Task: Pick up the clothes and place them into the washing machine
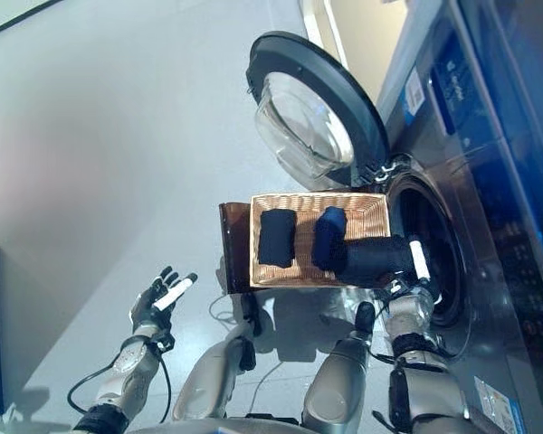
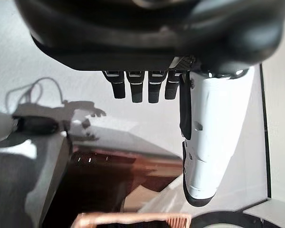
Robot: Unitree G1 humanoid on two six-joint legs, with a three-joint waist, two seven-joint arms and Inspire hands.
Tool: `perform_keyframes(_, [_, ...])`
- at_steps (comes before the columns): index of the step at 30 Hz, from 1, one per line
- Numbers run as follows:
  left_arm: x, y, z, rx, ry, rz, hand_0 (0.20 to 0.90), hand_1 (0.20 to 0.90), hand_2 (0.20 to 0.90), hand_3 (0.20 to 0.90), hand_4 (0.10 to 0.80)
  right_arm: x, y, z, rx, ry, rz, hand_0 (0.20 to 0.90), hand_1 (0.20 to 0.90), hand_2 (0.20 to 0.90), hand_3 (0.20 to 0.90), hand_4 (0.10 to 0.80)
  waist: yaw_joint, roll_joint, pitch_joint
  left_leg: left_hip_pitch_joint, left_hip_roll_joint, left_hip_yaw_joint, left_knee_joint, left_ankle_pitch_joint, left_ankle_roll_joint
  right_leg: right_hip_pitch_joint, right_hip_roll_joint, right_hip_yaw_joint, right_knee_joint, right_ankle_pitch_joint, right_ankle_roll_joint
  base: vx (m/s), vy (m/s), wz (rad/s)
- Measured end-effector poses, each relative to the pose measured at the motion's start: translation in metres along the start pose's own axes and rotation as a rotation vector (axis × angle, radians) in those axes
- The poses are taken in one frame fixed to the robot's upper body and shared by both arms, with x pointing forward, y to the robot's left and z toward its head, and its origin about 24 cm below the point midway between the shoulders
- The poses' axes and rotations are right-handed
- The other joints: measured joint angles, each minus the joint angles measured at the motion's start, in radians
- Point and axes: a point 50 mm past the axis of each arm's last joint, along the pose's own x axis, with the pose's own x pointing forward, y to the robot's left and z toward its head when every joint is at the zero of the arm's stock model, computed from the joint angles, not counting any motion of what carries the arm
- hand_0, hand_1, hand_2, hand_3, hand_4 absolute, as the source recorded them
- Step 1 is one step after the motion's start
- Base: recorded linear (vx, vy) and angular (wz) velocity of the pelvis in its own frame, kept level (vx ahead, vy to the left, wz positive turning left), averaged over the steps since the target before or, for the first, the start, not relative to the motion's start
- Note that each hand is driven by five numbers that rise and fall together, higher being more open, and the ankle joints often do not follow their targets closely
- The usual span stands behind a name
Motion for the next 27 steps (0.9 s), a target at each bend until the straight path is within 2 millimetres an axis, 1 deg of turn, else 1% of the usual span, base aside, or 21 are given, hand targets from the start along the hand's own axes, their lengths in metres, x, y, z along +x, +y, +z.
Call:
perform_keyframes(3, [-0.001, -0.002, -0.008, -0.025, 0.029, 0.008, 0.9, 0.9, 0.9, 0.9, 0.8, -0.003, 0.001, -0.007, 0.12, -0.001, -0.015, 0.2, 0.2, 0.2, 0.2, 0.3, 0.0, 0.003, -0.002, 0.003, 0.001, 0.0, -0.01, 0.005, 0.0, -0.001, -0.001, 0.0, 0.0, 0.0, -0.001, 0.014, 0.002, -0.01])
perform_keyframes(5, [-0.002, -0.001, -0.009, -0.029, 0.037, 0.011, 0.9, 0.9, 0.9, 0.9, 0.8, -0.004, 0.004, -0.008, 0.189, -0.015, -0.014, 0.2, 0.2, 0.2, 0.2, 0.3, 0.002, 0.004, -0.003, 0.003, 0.0, -0.001, -0.013, 0.008, 0.001, -0.002, -0.002, 0.0, 0.0, 0.0, 0.0, 0.0, 0.0, 0.0])
perform_keyframes(12, [-0.003, -0.002, -0.01, -0.038, 0.041, 0.011, 0.9, 0.9, 0.9, 0.9, 0.8, -0.003, 0.022, 0.009, 0.336, -0.119, -0.02, 0.2, 0.2, 0.2, 0.2, 0.3, 0.003, 0.025, -0.015, -0.002, -0.005, -0.002, -0.022, 0.009, 0.002, -0.01, -0.005, 0.0, 0.0, -0.002, -0.004, -0.001, 0.003, 0.01])
perform_keyframes(14, [-0.003, -0.006, -0.011, -0.031, 0.04, -0.004, 0.9, 0.9, 0.9, 0.9, 0.8, -0.003, 0.031, 0.013, 0.352, -0.136, -0.017, 0.2, 0.2, 0.2, 0.2, 0.3, 0.001, 0.036, -0.022, -0.018, -0.006, -0.002, -0.019, 0.009, 0.002, -0.025, -0.006, 0.001, 0.003, -0.003, -0.004, -0.056, 0.019, 0.0])
perform_keyframes(15, [-0.003, -0.011, -0.009, -0.028, 0.033, -0.025, 0.9, 0.9, 0.9, 0.9, 0.8, -0.002, 0.039, 0.018, 0.363, -0.147, -0.017, 0.2, 0.2, 0.2, 0.2, 0.3, 0.002, 0.044, -0.02, -0.033, -0.006, -0.002, -0.01, 0.01, 0.003, -0.041, -0.007, 0.002, 0.012, -0.003, -0.004, -0.06, 0.018, 0.05])
perform_keyframes(16, [-0.003, -0.012, -0.008, -0.03, 0.026, -0.033, 0.9, 0.9, 0.9, 0.9, 0.8, -0.002, 0.043, 0.02, 0.368, -0.15, -0.016, 0.2, 0.2, 0.2, 0.2, 0.3, 0.002, 0.047, -0.018, -0.041, -0.006, -0.002, -0.005, 0.009, 0.003, -0.052, -0.009, 0.004, 0.023, -0.006, 0.0, -0.049, 0.019, 0.06])
perform_keyframes(19, [-0.003, -0.015, -0.003, -0.039, 0.006, -0.047, 0.9, 0.9, 0.9, 0.9, 0.8, -0.002, 0.056, 0.027, 0.412, -0.154, -0.02, 0.2, 0.2, 0.2, 0.2, 0.3, 0.005, 0.052, -0.014, -0.072, -0.008, -0.004, 0.023, 0.005, 0.003, -0.096, -0.014, 0.016, 0.08, -0.028, -0.002, -0.038, 0.015, 0.07])
perform_keyframes(21, [-0.002, -0.017, -0.001, -0.038, -0.002, -0.054, 0.9, 0.9, 0.9, 0.9, 0.8, -0.002, 0.063, 0.033, 0.448, -0.166, -0.014, 0.2, 0.2, 0.2, 0.2, 0.3, 0.004, 0.055, 0.008, -0.088, -0.008, -0.006, 0.072, -0.018, 0.002, -0.114, -0.024, 0.024, 0.138, -0.058, -0.004, -0.017, 0.009, 0.1])
perform_keyframes(22, [-0.002, -0.016, 0.0, -0.037, -0.004, -0.054, 0.9, 0.9, 0.9, 0.9, 0.8, -0.002, 0.066, 0.035, 0.462, -0.176, -0.022, 0.2, 0.2, 0.2, 0.2, 0.3, 0.005, 0.056, 0.015, -0.104, -0.007, -0.009, 0.102, -0.029, 0.002, -0.129, -0.027, 0.029, 0.167, -0.074, -0.014, -0.018, 0.009, 0.09])
perform_keyframes(25, [-0.002, -0.015, 0.001, -0.032, -0.006, -0.053, 0.9, 0.9, 0.9, 0.9, 0.8, -0.002, 0.072, 0.044, 0.495, -0.193, -0.041, 0.2, 0.2, 0.2, 0.2, 0.3, 0.005, 0.059, 0.044, -0.141, -0.008, -0.015, 0.178, -0.059, 0.0, -0.17, -0.04, 0.046, 0.251, -0.118, -0.018, -0.009, 0.044, 0.12])
perform_keyframes(27, [-0.003, -0.015, 0.001, -0.021, -0.006, -0.061, 0.9, 0.9, 0.9, 0.9, 0.8, -0.002, 0.074, 0.054, 0.524, -0.215, -0.063, 0.2, 0.2, 0.2, 0.2, 0.3, 0.008, 0.063, 0.05, -0.178, -0.01, -0.016, 0.22, -0.077, -0.003, -0.214, -0.052, 0.053, 0.309, -0.142, -0.024, -0.003, 0.048, 0.15])
